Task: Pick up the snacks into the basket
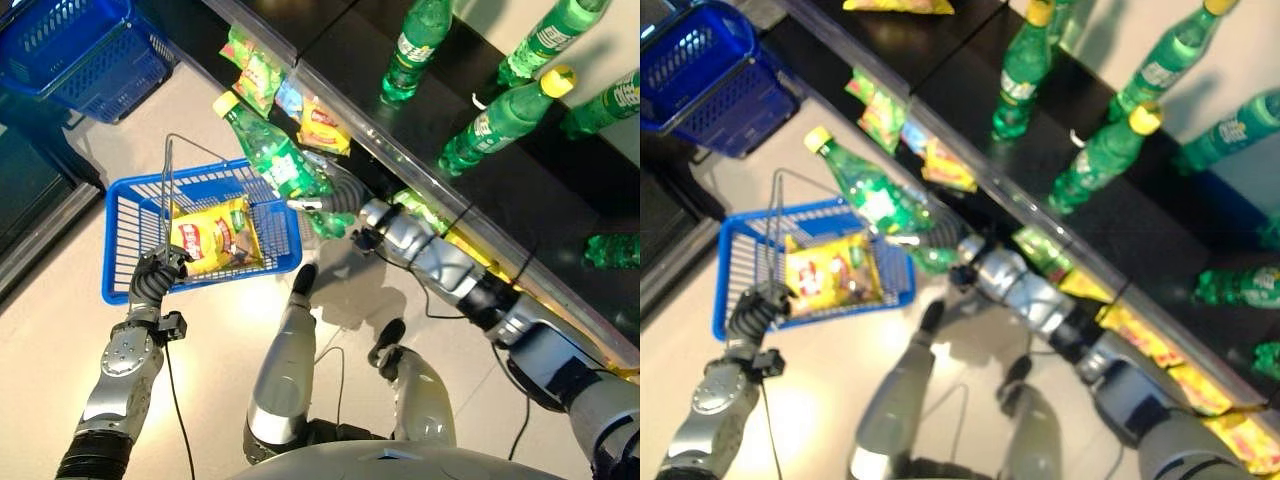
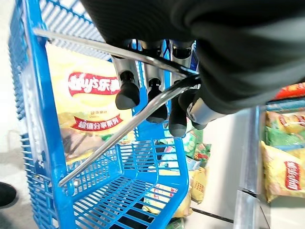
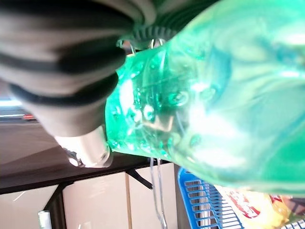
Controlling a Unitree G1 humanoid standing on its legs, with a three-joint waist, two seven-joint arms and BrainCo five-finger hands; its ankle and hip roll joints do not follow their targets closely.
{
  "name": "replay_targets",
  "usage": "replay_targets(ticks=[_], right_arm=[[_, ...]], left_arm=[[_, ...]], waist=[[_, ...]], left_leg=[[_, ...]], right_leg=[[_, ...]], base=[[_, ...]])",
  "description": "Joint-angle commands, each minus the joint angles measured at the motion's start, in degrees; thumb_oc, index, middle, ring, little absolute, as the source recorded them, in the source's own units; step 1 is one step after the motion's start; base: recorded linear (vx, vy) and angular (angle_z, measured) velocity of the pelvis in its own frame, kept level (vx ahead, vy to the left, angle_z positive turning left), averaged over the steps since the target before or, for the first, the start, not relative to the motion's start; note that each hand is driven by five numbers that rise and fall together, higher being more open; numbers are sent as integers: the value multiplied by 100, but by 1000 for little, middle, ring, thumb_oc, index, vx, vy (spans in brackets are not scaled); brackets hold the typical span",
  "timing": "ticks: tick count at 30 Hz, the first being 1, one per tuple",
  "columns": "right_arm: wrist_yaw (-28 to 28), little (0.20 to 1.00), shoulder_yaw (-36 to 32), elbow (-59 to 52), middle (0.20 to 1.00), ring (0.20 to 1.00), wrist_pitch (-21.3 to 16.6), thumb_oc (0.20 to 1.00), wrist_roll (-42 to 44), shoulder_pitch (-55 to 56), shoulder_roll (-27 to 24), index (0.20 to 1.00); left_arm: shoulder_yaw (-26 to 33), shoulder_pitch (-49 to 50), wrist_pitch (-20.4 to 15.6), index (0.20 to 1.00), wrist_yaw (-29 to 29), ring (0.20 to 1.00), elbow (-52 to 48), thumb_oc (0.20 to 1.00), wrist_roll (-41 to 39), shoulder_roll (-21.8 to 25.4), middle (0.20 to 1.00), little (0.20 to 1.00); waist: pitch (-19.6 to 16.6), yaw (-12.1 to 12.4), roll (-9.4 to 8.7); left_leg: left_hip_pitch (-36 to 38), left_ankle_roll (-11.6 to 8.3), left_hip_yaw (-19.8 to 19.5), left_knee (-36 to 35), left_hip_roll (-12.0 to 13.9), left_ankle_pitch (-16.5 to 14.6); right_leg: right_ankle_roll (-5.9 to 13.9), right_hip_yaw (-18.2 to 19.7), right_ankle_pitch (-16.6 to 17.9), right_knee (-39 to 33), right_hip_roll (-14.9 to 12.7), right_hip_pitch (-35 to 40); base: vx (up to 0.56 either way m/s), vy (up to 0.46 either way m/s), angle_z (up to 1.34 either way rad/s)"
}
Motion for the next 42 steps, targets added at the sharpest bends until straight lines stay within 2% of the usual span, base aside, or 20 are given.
replay_targets(ticks=[1,8,17,23,27,35,38,39,40,41,42], right_arm=[[-133,200,79,-236,200,200,-422,200,328,-590,675,200],[-395,200,65,835,200,200,-287,200,339,-763,1287,200],[-394,200,125,1863,200,200,-166,200,560,-1023,1863,200],[-488,200,-61,2447,200,200,-113,200,830,-1103,2052,200],[-504,200,-85,2696,200,200,-63,200,711,-1205,2099,200],[-336,200,130,3185,200,200,4,200,-112,-1742,2203,200],[-321,200,86,3607,200,200,-33,200,-314,-2081,2344,200],[-320,200,84,3701,200,200,-41,200,-395,-2154,2373,200],[-313,200,71,3838,200,200,-43,200,-475,-2237,2387,200],[-289,200,77,3928,200,200,-39,200,-556,-2299,2410,200],[-248,200,64,4082,200,200,-38,200,-668,-2394,2429,200]], left_arm=[[302,-40,-728,200,179,200,-1238,200,106,468,200,200],[230,-218,-799,200,361,200,-1548,200,-21,465,200,200],[130,-419,-859,200,445,200,-1852,200,-105,512,200,200],[79,-581,-895,200,514,200,-1969,200,-136,539,200,200],[59,-711,-917,200,565,200,-2053,200,-119,571,200,200],[-176,-976,-973,200,285,200,-2312,200,-95,963,200,200],[-334,-1091,-1046,200,10,200,-2501,200,-216,1305,200,200],[-396,-1134,-1052,200,-35,200,-2509,200,-216,1394,200,200],[-436,-1188,-1052,200,-80,200,-2529,200,-215,1480,200,200],[-457,-1225,-1050,200,-125,200,-2550,200,-224,1565,200,200],[-504,-1271,-1070,200,-194,200,-2556,200,-253,1637,200,200]], waist=[[-373,41,-226],[-353,235,-288],[-348,411,-349],[-337,527,-351],[-313,578,-376],[-292,660,-434],[-326,700,-461],[-355,708,-476],[-337,721,-465],[-335,734,-463],[-373,754,-478]], left_leg=[[-138,304,47,137,-228,-88],[-191,306,-60,121,-240,-96],[-233,309,-152,120,-248,-111],[-259,303,-222,108,-268,-104],[-283,301,-254,118,-268,-111],[-324,303,-311,131,-272,-127],[-346,310,-344,147,-283,-144],[-283,296,-369,150,-260,-302],[-354,318,-374,144,-300,-142],[-363,322,-383,163,-303,-152],[-300,304,-413,158,-283,-312]], right_leg=[[16,52,876,-356,-101,-101],[18,-70,878,-430,-42,-41],[19,-149,876,-480,-2,-5],[27,-232,869,-485,9,23],[29,-257,872,-508,27,40],[28,-282,879,-527,63,36],[30,-307,870,-523,71,34],[82,-265,758,-497,105,80],[38,-326,884,-535,74,47],[39,-327,877,-522,71,48],[96,-291,754,-494,106,97]], base=[[16,-26,7],[17,-18,7],[7,-5,3],[17,-8,8],[12,-8,5],[10,-8,6],[34,-13,2],[21,-3,10],[20,6,16],[31,4,16],[27,5,11]])
